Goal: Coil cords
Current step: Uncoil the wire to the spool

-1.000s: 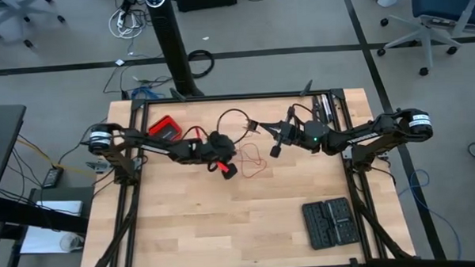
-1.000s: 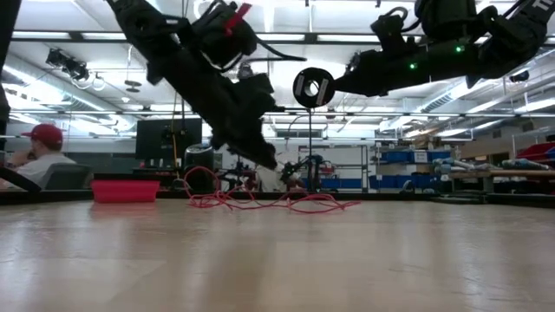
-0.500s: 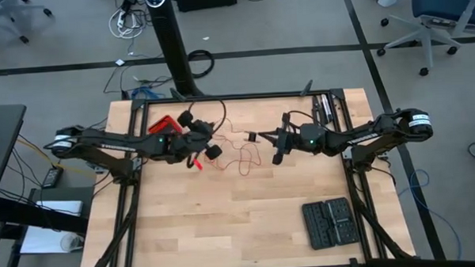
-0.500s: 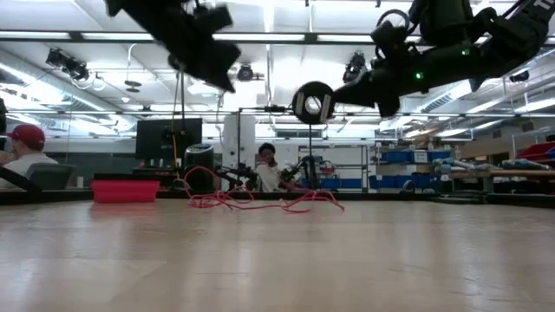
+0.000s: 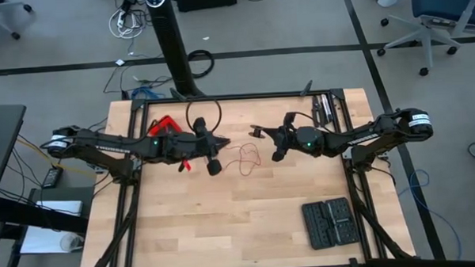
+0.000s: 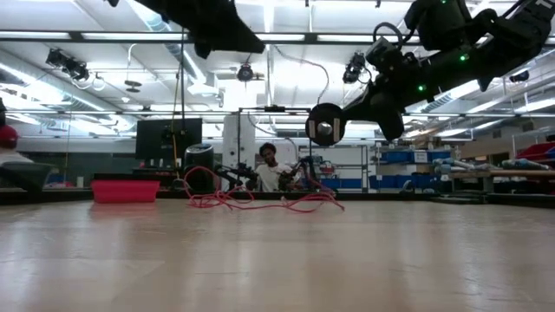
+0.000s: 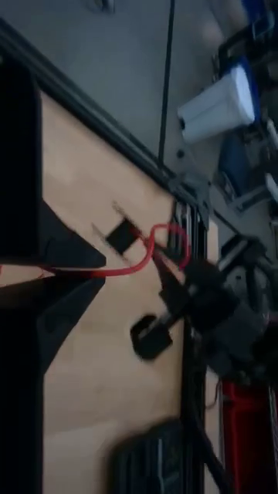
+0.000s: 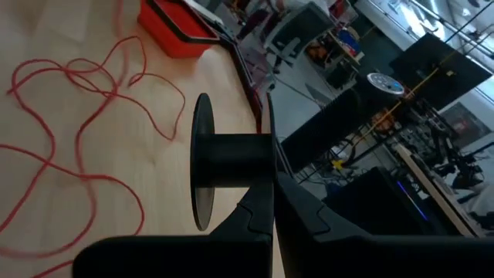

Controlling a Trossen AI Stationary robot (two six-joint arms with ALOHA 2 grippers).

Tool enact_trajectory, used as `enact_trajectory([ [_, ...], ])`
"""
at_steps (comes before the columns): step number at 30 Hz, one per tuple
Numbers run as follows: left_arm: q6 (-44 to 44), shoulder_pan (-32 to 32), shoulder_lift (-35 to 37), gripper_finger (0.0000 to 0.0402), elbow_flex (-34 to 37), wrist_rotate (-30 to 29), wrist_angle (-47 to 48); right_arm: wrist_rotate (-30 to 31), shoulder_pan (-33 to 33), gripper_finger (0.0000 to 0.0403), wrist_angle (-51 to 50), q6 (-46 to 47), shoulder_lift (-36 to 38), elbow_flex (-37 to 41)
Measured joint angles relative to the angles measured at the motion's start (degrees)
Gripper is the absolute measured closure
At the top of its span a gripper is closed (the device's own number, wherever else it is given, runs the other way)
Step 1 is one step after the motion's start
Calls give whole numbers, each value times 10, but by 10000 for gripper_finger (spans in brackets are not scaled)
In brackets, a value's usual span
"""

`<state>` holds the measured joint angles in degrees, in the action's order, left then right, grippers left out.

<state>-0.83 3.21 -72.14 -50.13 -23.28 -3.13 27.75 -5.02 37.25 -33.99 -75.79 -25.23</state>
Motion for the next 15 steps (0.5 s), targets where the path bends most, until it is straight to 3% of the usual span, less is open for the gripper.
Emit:
enact_trajectory([
  [8,-12,10,5,262,0,10,-6,40,2,403,-1,14,0,0],
  [12,-13,15,16,246,0,77,-22,71,2,403,-12,41,0,0],
  [15,-12,22,18,245,0,93,-32,76,2,403,-22,55,0,0],
])
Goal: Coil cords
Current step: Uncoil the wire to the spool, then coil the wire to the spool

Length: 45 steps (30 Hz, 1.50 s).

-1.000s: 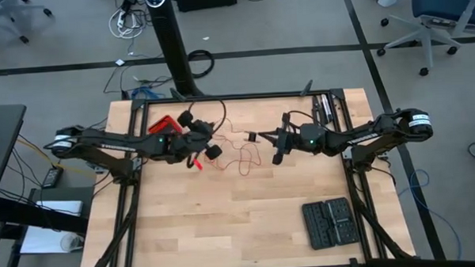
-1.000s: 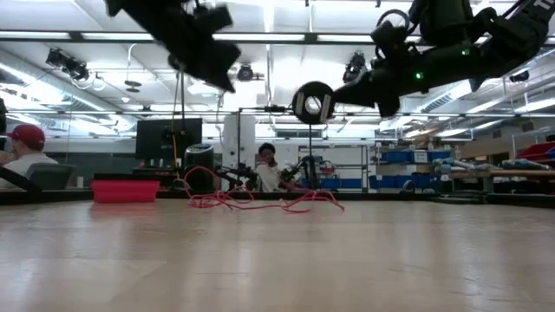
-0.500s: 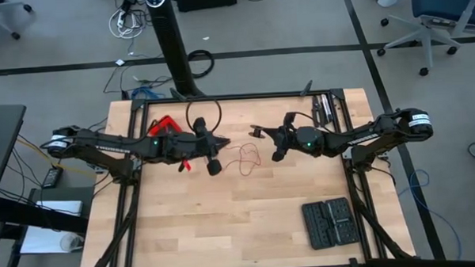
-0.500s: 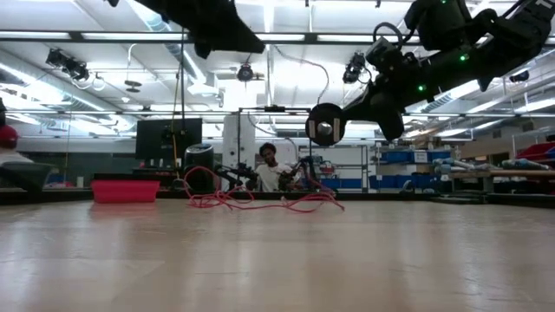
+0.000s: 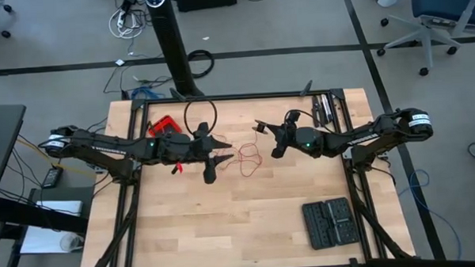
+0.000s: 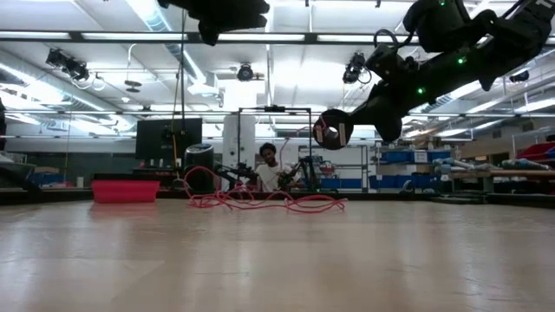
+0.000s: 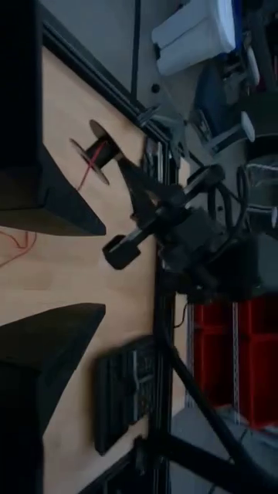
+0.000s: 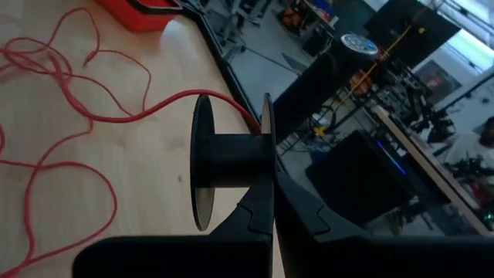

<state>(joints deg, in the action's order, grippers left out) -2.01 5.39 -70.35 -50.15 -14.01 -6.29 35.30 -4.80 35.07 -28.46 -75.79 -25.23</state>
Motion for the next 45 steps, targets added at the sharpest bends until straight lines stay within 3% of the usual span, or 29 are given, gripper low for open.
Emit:
enact_trajectory([
  [9,49,0,5,244,0,-16,30,36,34,403,-5,18,0,0],
  [13,84,-10,-6,245,0,-67,49,24,56,403,29,4,0,0],
  [16,108,-24,-19,245,0,-67,46,0,68,403,40,-2,0,0],
  [22,167,-62,-56,245,0,26,6,-96,69,403,42,46,0,0],
  [30,183,-126,-107,245,0,159,-51,-218,26,403,57,145,1,0],
  [33,183,-139,-126,245,0,178,-73,-271,7,403,69,166,1,0],
  [45,165,-164,-161,245,0,200,-113,-347,-17,403,88,168,2,0],
])
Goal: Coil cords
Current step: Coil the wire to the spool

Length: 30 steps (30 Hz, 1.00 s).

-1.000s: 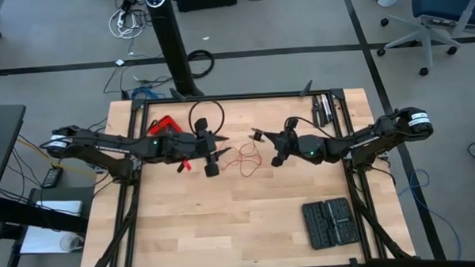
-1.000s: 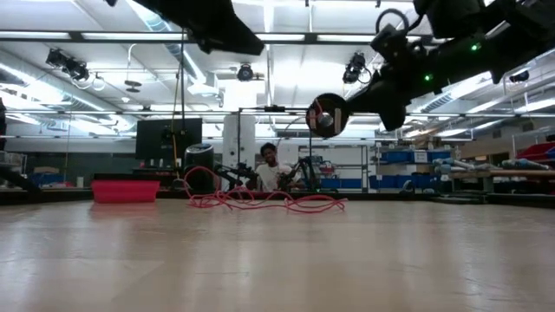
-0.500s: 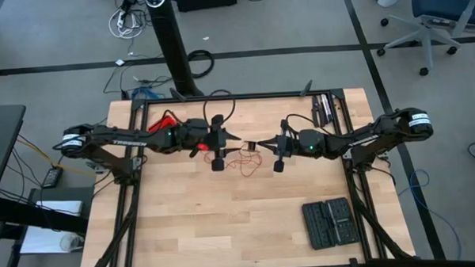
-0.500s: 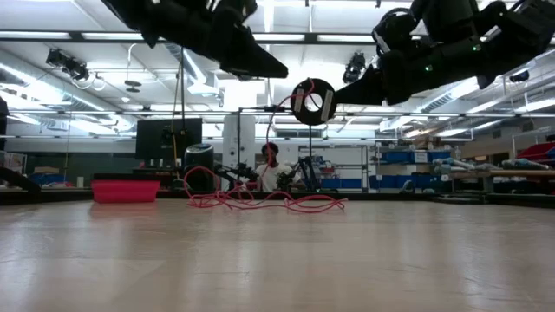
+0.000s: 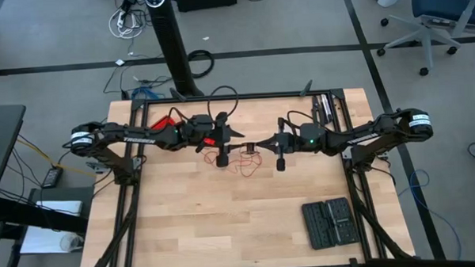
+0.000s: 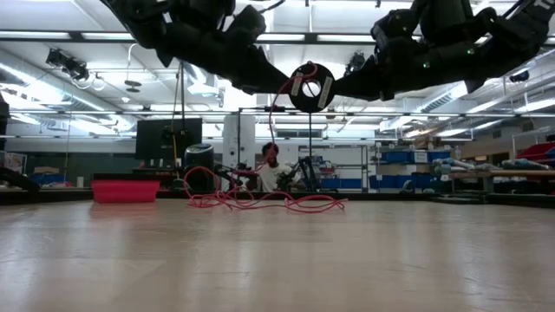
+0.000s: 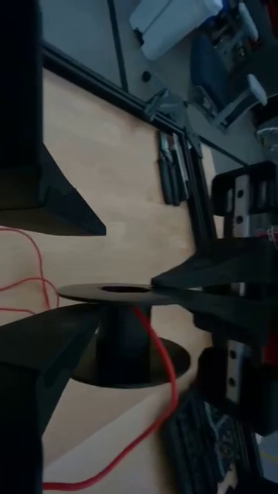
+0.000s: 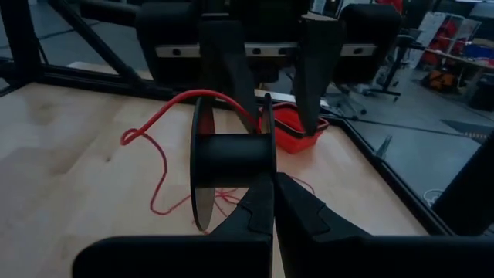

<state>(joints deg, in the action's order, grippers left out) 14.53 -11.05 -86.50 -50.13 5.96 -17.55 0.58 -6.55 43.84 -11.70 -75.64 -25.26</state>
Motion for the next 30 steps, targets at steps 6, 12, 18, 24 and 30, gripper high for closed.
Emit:
enact_trajectory([
  [6,-5,0,0,280,0,2,-8,-3,0,403,0,-12,0,0],
  [12,-24,0,-9,389,0,38,-12,-10,0,403,1,-17,0,-9],
  [18,-35,-1,-10,398,1,35,-15,-9,0,400,-10,-13,-1,-17],
  [24,-44,-3,-10,400,0,20,-24,24,0,350,-30,26,-1,-20],
  [30,-43,-9,-10,401,0,-16,-19,90,-10,288,-126,46,50,-20],
])
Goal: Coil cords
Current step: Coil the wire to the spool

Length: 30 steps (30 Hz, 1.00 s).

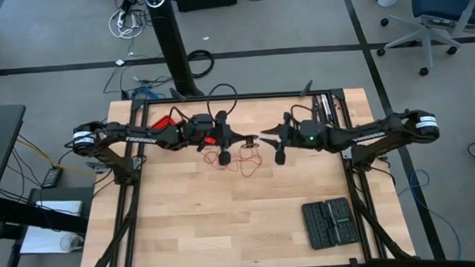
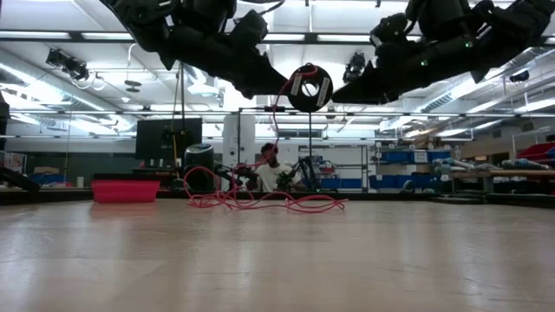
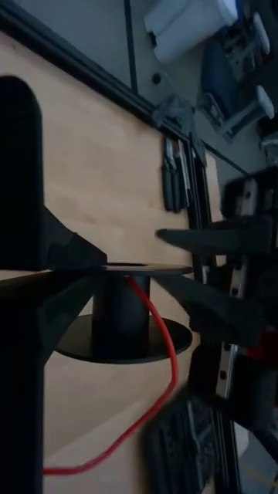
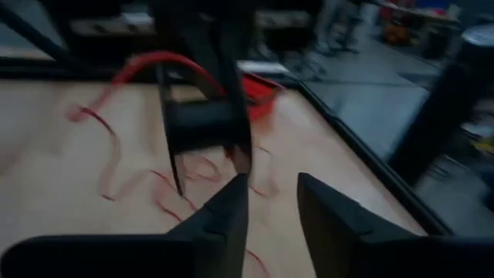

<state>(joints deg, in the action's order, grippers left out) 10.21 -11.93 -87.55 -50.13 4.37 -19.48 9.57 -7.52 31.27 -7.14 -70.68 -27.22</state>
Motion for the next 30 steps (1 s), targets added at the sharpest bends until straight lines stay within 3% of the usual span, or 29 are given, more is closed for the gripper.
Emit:
enact_trajectory([
  [5,-3,-21,0,401,0,-37,-21,40,-12,266,-60,14,43,0],
  [9,-12,-34,0,401,0,-83,-57,-11,-18,267,-55,55,37,0],
  [12,-13,-41,0,401,0,-107,-81,-51,-17,270,-3,72,8,1],
  [21,-19,-46,0,401,0,-125,-145,-64,-11,273,248,85,-150,1],
  [30,-65,-46,0,401,0,-125,-205,-67,-28,274,332,120,-239,-20],
])
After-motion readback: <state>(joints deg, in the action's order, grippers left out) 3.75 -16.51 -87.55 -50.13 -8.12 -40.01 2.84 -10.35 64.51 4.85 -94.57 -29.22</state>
